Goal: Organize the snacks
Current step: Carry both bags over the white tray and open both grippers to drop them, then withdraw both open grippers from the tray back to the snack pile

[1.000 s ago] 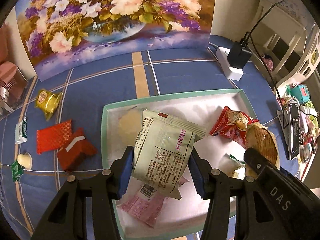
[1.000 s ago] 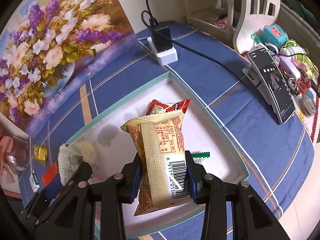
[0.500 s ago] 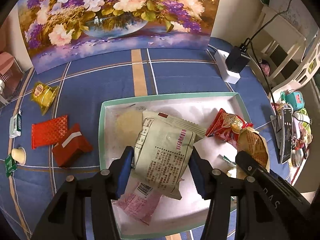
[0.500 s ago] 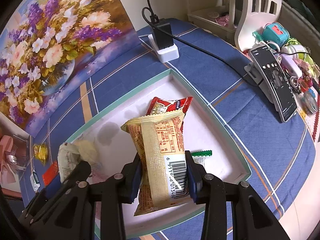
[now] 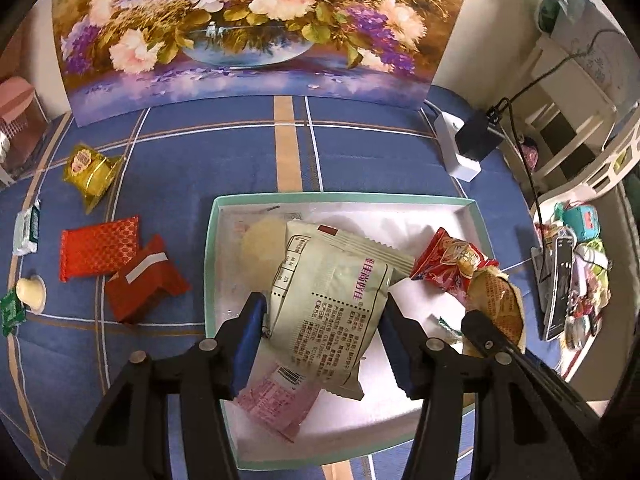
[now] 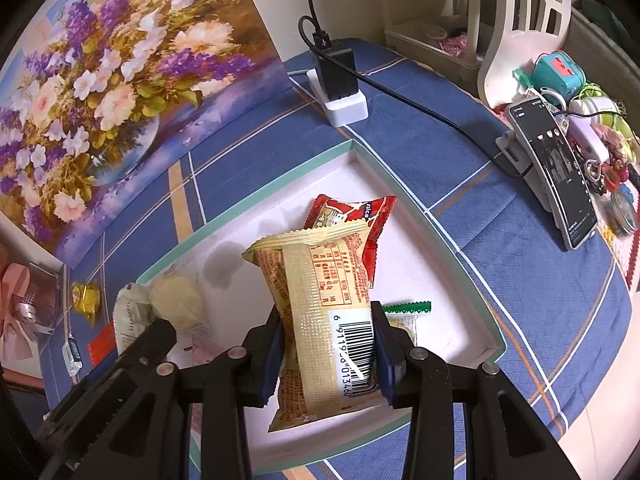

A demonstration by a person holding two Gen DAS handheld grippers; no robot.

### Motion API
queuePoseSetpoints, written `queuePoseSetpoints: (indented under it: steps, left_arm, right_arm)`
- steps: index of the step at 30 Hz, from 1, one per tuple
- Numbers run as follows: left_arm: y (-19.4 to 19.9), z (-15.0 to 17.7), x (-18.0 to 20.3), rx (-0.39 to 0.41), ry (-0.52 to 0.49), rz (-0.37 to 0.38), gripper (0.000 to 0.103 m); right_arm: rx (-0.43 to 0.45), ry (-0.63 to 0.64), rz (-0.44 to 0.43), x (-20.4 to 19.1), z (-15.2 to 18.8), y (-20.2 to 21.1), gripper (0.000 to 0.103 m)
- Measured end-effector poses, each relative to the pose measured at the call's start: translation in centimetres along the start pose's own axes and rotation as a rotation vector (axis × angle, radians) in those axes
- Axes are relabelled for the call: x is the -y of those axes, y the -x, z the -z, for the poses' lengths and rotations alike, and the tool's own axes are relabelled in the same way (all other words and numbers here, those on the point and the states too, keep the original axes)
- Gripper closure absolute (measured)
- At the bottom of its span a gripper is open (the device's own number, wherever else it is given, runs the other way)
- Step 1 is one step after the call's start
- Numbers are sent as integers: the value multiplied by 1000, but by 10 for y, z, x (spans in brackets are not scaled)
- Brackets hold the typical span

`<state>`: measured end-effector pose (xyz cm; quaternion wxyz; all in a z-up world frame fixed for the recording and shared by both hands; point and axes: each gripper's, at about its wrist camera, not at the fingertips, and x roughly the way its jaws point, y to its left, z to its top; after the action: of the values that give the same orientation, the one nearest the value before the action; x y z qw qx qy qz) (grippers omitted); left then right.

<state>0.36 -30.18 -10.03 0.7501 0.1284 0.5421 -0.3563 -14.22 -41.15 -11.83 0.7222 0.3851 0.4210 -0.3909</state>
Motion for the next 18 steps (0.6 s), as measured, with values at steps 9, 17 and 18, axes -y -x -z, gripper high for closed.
queuePoseSetpoints:
  steps: [9, 17, 18]
  left_arm:
    - [-1, -2, -14, 19, 60, -8, 24]
    - [3, -5, -25, 52, 103, -40, 13]
    - [4, -5, -28, 55, 108, -50, 12]
  right_arm:
    - [-27, 20, 7, -5, 1, -11, 42]
    - [-17, 55, -10, -13, 3, -14, 20]
    - [-14, 59, -12, -14, 3, -13, 18]
